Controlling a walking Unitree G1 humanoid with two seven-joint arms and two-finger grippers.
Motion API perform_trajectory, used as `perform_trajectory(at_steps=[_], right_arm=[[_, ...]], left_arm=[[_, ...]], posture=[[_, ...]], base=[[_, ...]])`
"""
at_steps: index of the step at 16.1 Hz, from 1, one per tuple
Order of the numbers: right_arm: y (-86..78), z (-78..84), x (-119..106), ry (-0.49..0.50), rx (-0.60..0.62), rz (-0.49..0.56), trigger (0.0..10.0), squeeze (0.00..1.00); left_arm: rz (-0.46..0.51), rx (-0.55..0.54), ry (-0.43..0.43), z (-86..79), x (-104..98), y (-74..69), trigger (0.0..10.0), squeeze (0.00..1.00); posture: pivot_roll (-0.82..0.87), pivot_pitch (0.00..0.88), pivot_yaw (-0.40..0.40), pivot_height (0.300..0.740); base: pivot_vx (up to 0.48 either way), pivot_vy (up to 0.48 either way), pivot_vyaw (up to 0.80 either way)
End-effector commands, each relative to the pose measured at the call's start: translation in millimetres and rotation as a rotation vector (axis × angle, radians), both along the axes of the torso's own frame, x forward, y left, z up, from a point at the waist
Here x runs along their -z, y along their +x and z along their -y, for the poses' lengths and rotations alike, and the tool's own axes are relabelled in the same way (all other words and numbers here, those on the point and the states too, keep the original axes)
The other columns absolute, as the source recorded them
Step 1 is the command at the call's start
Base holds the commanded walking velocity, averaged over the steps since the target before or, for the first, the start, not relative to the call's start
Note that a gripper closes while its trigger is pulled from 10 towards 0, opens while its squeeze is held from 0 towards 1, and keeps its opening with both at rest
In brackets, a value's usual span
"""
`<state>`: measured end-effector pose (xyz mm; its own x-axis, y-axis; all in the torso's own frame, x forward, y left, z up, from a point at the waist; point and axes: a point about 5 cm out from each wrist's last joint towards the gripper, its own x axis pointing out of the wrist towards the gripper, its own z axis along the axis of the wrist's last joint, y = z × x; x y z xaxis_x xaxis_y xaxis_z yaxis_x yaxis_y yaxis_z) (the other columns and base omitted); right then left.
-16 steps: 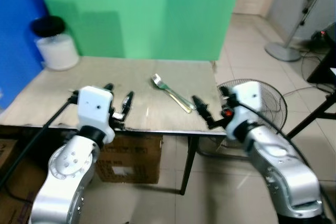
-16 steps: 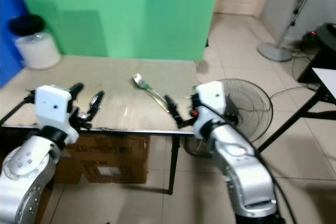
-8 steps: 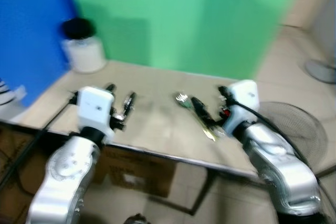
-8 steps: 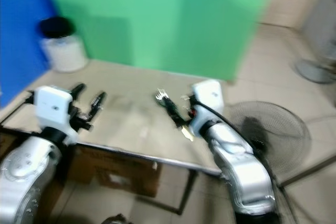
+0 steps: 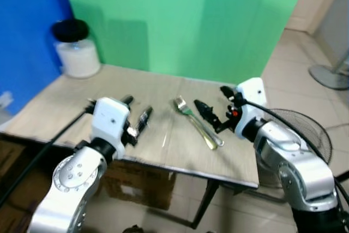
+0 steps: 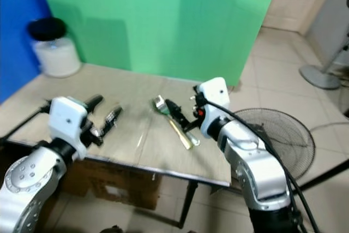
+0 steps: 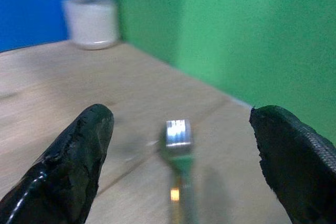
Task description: Setting the table
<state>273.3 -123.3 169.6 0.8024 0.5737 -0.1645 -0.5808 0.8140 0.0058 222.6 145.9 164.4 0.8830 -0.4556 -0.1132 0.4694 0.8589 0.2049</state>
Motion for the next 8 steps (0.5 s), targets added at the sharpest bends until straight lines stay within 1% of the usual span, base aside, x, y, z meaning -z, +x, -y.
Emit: perform_trajectory(at_steps=[1,2,3,4,5,6,7,8], right_arm=[[4.5,0.7,3.1,-0.022,-0.041,-0.058,10.0,0.0],[6.8,0.7,5.6,-0.046,-0.056,-0.08,10.0,0.0],[13.8,0.3,13.8,-0.12,-0.096,-0.149,10.0,0.0],[18.7,-1.9,18.6,-0.157,-0.147,-0.203,10.0,0.0],[21.4,-4.0,20.5,-0.178,-0.188,-0.232,10.0,0.0],[25.5,-6.3,20.6,-0.2,-0.199,-0.241,10.0,0.0],[34.3,-9.1,20.1,-0.21,-0.17,-0.244,6.6,0.0],[46.3,-13.7,21.4,-0.226,-0.12,-0.243,4.7,0.0]], left_arm=[[-0.044,0.088,0.02,4.1,2.6,-3.9,10.0,0.0],[-0.057,0.11,0.031,3.5,3.9,-4.6,10.0,0.0],[-0.093,0.156,0.056,0.5,7.0,-5.1,10.0,0.0],[-0.11,0.175,0.073,-3.8,8.5,-5.5,10.0,0.0],[-0.12,0.181,0.08,-6.9,9.1,-6.0,10.0,0.0],[-0.132,0.183,0.09,-10.6,10.3,-7.2,10.0,0.0],[-0.142,0.181,0.1,-15.2,11.9,-8.8,10.0,0.0],[-0.147,0.167,0.107,-20.6,12.8,-9.9,10.0,0.0]], posture=[[0.19,0.0,-0.025,0.727],[0.19,0.0,-0.024,0.727],[0.18,0.0,-0.018,0.727],[0.18,0.0,-0.017,0.727],[0.18,0.0,-0.017,0.727],[0.18,0.0,-0.018,0.727],[0.18,0.0,-0.018,0.727],[0.18,0.0,-0.023,0.727]], base=[[0.0,0.0,0.0],[0.0,0.0,0.0],[0.0,0.0,0.0],[0.0,0.0,0.0],[0.0,0.0,0.0],[0.0,0.0,0.0],[0.0,0.0,0.0],[0.0,0.0,0.0]])
